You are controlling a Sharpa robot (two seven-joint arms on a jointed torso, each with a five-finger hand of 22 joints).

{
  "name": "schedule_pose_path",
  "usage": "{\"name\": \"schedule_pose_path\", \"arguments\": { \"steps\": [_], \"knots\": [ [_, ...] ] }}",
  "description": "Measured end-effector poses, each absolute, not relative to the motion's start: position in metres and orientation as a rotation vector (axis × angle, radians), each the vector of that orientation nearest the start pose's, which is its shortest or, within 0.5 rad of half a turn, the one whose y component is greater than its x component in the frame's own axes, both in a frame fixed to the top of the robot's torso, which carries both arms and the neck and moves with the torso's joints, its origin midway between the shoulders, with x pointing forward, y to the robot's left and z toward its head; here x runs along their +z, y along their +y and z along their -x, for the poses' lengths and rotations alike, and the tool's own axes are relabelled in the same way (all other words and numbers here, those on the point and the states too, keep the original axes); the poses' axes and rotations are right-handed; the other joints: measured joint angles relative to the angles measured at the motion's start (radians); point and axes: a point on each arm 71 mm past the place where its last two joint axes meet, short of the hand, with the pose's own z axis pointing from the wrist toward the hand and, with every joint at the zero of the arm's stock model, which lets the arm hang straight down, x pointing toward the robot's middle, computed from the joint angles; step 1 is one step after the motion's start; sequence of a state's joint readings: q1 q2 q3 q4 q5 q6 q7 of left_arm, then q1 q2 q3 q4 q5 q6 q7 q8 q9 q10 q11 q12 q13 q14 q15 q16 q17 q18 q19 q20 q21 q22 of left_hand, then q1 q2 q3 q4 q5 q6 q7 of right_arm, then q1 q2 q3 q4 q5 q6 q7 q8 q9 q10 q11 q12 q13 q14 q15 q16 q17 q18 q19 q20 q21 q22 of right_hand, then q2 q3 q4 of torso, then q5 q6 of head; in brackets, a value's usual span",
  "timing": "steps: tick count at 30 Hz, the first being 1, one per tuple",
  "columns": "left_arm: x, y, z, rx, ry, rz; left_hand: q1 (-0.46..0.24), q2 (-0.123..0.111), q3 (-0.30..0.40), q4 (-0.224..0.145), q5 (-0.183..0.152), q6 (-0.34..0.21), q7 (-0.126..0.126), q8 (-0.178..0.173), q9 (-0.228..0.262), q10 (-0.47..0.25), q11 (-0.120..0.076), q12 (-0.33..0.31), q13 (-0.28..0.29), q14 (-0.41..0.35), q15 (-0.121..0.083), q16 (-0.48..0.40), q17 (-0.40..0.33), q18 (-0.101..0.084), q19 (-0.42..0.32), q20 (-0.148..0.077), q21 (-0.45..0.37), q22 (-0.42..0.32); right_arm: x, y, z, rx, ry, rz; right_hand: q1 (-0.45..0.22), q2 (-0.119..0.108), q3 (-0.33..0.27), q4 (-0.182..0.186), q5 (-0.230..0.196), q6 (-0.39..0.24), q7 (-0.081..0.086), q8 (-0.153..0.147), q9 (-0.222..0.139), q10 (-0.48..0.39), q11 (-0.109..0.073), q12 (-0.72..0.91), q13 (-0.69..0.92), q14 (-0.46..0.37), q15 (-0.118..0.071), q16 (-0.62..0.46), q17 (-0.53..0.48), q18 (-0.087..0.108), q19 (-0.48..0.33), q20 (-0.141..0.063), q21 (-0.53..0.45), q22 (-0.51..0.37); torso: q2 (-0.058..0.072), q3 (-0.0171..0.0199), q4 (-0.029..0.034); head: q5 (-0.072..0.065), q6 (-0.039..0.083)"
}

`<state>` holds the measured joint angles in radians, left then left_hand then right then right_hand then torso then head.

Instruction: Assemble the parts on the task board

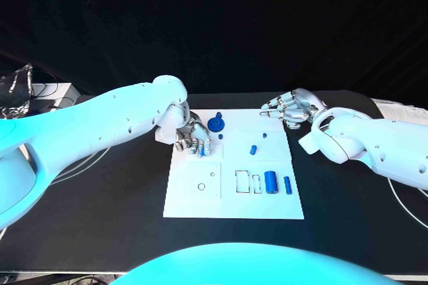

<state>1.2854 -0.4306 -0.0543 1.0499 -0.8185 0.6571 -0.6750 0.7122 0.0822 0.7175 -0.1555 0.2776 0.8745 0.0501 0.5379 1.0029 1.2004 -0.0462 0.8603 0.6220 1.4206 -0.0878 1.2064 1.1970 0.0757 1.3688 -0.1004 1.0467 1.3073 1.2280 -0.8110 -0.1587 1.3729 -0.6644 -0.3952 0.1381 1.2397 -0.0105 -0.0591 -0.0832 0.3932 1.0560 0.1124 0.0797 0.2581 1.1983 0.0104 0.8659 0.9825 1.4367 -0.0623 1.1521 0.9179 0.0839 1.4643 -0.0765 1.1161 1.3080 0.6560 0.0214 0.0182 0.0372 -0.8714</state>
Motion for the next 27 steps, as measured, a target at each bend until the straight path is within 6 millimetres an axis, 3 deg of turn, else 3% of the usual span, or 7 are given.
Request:
{"name": "schedule_pose_path", "arguments": {
  "steps": [5, 10, 11, 27],
  "knots": [
    [-0.2310, 0.1378, -0.5318, -0.299, 2.803, 0.044, 0.004, -0.004, 0.000, 0.000, 0.000, 0.007, 0.007, -0.033, 0.008, 0.000, 0.000, -0.001, 0.001, 0.002, -0.002, 0.004, 0.002, 0.000, 0.000, 0.000, 0.001, 0.000, -0.2186, -0.2376, -0.5042, 0.970, 1.700, -0.549, 0.000, 0.000, 0.000, 0.000, 0.000, 0.000, 0.000, 0.000, 0.000, 0.000, 0.000, 0.000, 0.000, 0.000, 0.000, 0.000, 0.000, 0.000, 0.000, 0.000, 0.000, 0.000, -0.001, -0.0001, 0.0002, 0.000, -0.001],
    [-0.2310, 0.1372, -0.5324, -0.290, 2.798, 0.049, 0.016, -0.016, 0.000, 0.000, 0.000, 0.009, 0.009, -0.042, 0.011, 0.000, 0.000, -0.001, 0.002, 0.003, -0.001, 0.004, 0.003, 0.000, 0.000, 0.000, 0.007, 0.000, -0.2186, -0.2374, -0.5042, 0.970, 1.700, -0.549, 0.000, 0.000, 0.000, 0.000, 0.000, 0.000, 0.000, 0.000, 0.000, 0.000, 0.000, 0.000, 0.000, 0.000, 0.000, 0.000, 0.000, 0.000, 0.000, 0.000, 0.000, 0.000, -0.001, -0.0005, 0.0002, 0.000, -0.001],
    [-0.2311, 0.1367, -0.5325, -0.288, 2.796, 0.050, 0.020, -0.019, 0.016, 0.016, -0.001, 0.009, 0.009, -0.048, 0.014, 0.000, 0.000, -0.001, 0.002, 0.006, 0.002, 0.004, 0.003, 0.000, 0.000, 0.000, 0.007, 0.000, -0.2186, -0.2373, -0.5042, 0.970, 1.700, -0.549, 0.000, 0.000, 0.000, 0.000, 0.000, 0.000, 0.000, 0.000, 0.000, 0.000, 0.000, 0.000, 0.000, 0.000, 0.000, 0.000, 0.000, 0.000, 0.000, 0.000, 0.000, 0.000, -0.001, -0.0005, 0.0002, 0.000, -0.001],
    [-0.2308, 0.1340, -0.5351, -0.279, 2.780, 0.066, 0.022, -0.022, 0.018, 0.018, -0.004, 0.016, 0.009, -0.054, 0.019, 0.005, 0.004, -0.001, 0.003, 0.005, 0.002, 0.009, 0.007, 0.000, 0.000, 0.000, 0.008, 0.000, -0.2186, -0.2371, -0.5040, 0.971, 1.701, -0.548, 0.000, 0.000, 0.000, 0.000, 0.000, 0.000, 0.000, 0.000, 0.000, 0.000, 0.000, 0.000, 0.000, 0.000, 0.000, 0.000, 0.000, 0.000, 0.000, 0.000, 0.000, 0.000, 0.000, -0.0011, 0.0001, 0.002, -0.001]
  ]
}}
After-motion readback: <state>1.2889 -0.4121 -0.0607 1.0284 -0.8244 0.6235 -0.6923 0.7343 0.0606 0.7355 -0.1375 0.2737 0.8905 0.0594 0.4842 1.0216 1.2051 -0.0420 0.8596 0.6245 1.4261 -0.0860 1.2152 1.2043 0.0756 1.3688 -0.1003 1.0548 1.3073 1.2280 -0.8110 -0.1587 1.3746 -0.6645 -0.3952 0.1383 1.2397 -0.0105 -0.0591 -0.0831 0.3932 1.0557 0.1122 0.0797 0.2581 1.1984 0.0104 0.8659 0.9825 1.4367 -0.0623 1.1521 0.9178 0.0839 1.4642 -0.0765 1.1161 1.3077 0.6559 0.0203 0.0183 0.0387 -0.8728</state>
